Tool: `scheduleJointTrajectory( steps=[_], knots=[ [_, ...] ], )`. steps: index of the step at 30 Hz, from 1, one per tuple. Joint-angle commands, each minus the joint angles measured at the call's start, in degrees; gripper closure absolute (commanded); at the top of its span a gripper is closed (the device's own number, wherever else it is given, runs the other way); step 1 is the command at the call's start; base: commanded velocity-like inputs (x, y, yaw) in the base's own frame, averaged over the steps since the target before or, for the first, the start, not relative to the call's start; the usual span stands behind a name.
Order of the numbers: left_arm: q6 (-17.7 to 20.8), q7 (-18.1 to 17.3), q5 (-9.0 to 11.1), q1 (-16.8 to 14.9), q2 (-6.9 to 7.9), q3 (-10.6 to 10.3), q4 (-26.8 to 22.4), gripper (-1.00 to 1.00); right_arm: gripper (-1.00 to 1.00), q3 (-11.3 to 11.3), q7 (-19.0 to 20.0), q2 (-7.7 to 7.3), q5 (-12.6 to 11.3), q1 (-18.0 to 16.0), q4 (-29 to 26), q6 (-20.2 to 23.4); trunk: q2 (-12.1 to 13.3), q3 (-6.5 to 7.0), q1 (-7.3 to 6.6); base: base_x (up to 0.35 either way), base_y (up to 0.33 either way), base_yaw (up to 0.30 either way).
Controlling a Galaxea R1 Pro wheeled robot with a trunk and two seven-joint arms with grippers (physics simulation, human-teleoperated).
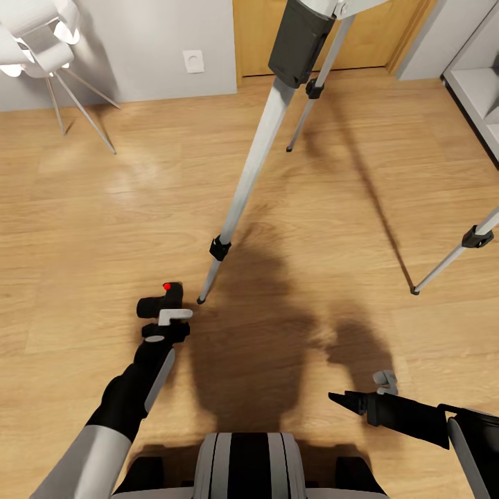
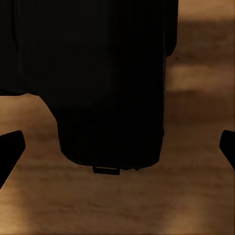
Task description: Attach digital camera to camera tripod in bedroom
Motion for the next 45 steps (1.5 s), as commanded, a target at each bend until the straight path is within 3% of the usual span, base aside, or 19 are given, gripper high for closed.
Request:
scheduleJointTrajectory(
  steps=[1, 29, 45],
  knots=[
    [-0.08, 0.48, 0.46, -0.08, 0.03, -0.13, 0.21, -1.0, -1.0, -0.04, 0.12, -0.01, -0.09, -0.02, 0.0, 0.29, -0.01, -0.03, -0.01, 0.0, 0.0, 0.0],
    [-3.42, 0.47, 0.39, -0.29, 0.14, -0.18, 5.44, -1.0, -1.0, -0.04, 0.13, 0.01, -0.11, -0.02, 0.0, 0.2, -0.01, -0.03, -0.01, 0.0, 0.0, 0.0],
    [-3.57, 0.55, 0.44, -0.29, 0.13, -0.18, 5.53, -1.0, -1.0, -0.01, 0.12, 0.06, 0.09, -0.02, 0.0, 0.12, -0.01, -0.03, -0.01, 0.0, 0.0, 0.0]
  ],
)
